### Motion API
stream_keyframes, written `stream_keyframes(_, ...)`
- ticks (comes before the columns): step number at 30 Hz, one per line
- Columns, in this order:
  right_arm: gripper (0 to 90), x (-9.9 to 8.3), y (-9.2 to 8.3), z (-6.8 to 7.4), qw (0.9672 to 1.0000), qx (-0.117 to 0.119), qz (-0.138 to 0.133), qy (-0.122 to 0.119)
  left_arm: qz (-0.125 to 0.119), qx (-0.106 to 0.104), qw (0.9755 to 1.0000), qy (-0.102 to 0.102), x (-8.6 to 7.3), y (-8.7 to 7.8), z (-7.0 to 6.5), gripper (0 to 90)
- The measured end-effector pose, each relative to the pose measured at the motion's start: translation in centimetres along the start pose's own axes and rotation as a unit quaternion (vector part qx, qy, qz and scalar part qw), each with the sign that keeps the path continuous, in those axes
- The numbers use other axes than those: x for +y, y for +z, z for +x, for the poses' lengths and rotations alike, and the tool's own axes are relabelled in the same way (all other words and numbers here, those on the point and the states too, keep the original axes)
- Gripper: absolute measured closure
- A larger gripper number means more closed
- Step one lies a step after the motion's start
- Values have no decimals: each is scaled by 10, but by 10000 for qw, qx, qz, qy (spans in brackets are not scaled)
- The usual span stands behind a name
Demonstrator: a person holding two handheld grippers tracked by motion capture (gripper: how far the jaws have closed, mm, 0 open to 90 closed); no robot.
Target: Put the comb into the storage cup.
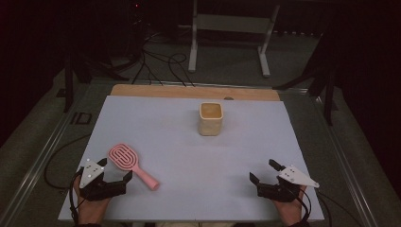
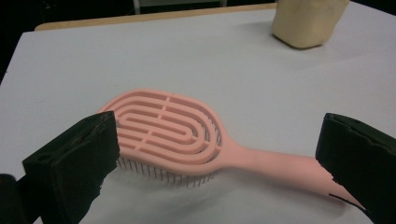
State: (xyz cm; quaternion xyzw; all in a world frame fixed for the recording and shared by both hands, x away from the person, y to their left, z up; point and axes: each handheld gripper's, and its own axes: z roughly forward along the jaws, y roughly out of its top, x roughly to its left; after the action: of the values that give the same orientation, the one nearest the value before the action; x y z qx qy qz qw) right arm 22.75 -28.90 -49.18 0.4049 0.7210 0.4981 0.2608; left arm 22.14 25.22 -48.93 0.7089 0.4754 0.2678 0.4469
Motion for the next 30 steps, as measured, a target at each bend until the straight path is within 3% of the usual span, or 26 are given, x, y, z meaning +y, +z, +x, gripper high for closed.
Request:
stream_keyframes(15, 88, -2, 3, 3, 9999, -92, 27, -78, 137, 32, 9999, 93, 2, 3, -8, 1)
stream_keyframes(18, 88, -3, 3, 1, 9999, -135, 37, -77, 183, -19, 9997, 134, 4, 5, -10, 1)
stream_keyframes(27, 88, -4, 3, -1, 9998, -199, 26, -26, 237, -153, 9996, -33, 13, 6, -11, 8)
stream_keyframes(30, 88, -4, 2, -3, 9998, -213, 0, -33, 379, -348, 9987, 40, 17, 14, -18, 24)
